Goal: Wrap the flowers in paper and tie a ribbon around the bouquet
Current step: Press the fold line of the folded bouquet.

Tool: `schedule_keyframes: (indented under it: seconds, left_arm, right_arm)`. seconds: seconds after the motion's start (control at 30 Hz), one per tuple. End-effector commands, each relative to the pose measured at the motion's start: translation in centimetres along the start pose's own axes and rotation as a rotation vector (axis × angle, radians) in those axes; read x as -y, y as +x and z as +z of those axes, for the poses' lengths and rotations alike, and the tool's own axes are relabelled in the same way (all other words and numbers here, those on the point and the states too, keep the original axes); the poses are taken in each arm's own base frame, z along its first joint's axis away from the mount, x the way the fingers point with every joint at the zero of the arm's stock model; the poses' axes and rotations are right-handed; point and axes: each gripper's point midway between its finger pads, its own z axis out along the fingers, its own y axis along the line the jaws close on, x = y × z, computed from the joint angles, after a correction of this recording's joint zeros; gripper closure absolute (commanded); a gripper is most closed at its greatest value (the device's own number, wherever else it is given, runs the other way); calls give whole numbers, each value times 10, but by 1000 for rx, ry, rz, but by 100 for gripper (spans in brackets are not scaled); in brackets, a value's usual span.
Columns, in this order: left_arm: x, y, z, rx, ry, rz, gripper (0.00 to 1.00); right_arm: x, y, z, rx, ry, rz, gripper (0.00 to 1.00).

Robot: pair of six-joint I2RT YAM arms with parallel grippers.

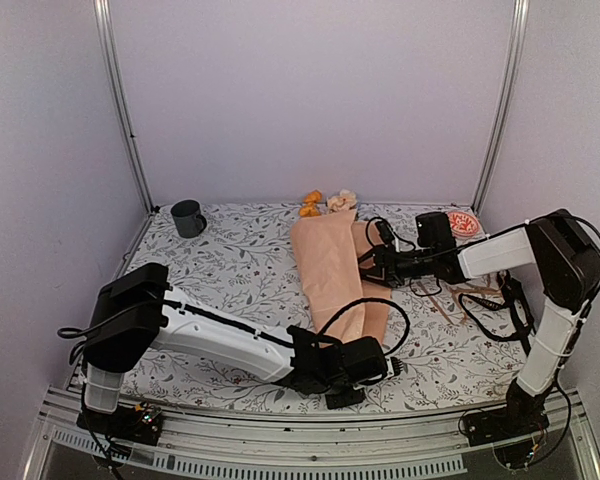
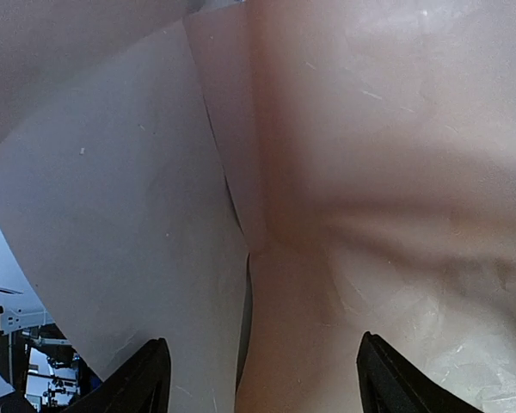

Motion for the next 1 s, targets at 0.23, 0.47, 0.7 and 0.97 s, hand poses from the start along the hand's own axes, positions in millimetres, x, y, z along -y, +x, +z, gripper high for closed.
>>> schedule_keyframes:
  seconds: [0.23,0.47,0.7,0.97]
  left_arm:
    - [32,68,21,-207,135,61,100]
    - [32,69,22,-212,135,68,100]
    - [31,70,22,-217,133,65,100]
    - [17,53,11,-177,85,34,97]
  right_arm:
    - [-66,-37,-44,186,94,-260,0]
    - [-40,-21,-9,78,183,-232,0]
    - [-36,9,25,-95,111,-229,59]
    - [-7,3,10,-52,147,-204,99]
